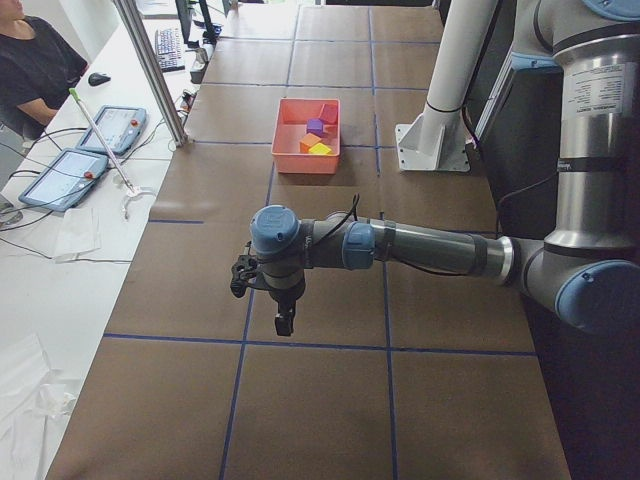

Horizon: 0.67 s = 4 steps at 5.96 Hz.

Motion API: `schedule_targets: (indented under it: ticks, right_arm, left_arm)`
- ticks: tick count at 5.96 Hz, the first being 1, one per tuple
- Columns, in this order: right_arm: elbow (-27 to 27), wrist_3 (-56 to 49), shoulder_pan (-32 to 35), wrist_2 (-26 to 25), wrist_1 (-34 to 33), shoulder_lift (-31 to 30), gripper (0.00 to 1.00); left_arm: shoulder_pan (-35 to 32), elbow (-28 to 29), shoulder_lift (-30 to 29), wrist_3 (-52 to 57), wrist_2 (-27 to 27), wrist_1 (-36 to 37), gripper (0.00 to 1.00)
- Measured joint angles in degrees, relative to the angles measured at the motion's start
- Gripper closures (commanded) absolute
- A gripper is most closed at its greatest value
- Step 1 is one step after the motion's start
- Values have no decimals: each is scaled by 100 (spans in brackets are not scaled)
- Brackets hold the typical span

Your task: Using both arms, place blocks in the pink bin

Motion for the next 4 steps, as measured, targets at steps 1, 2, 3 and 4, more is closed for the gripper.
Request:
schedule_targets:
  ticks: [1,2,3,4]
  right_arm:
    - [0,24,0,-10,4,31,0]
    - [-26,41,0,-19,6,71,0]
    - [-79,72,0,-49,4,172,0]
    - [-122,114,0,-115,0,326,0]
  left_arm:
    - [-2,-3,67,22,5,25,0]
    - [-7,-85,103,10,-123,65,0]
    - [-16,-185,166,-2,-310,79,0]
    - [-19,-234,256,-8,-394,53,0]
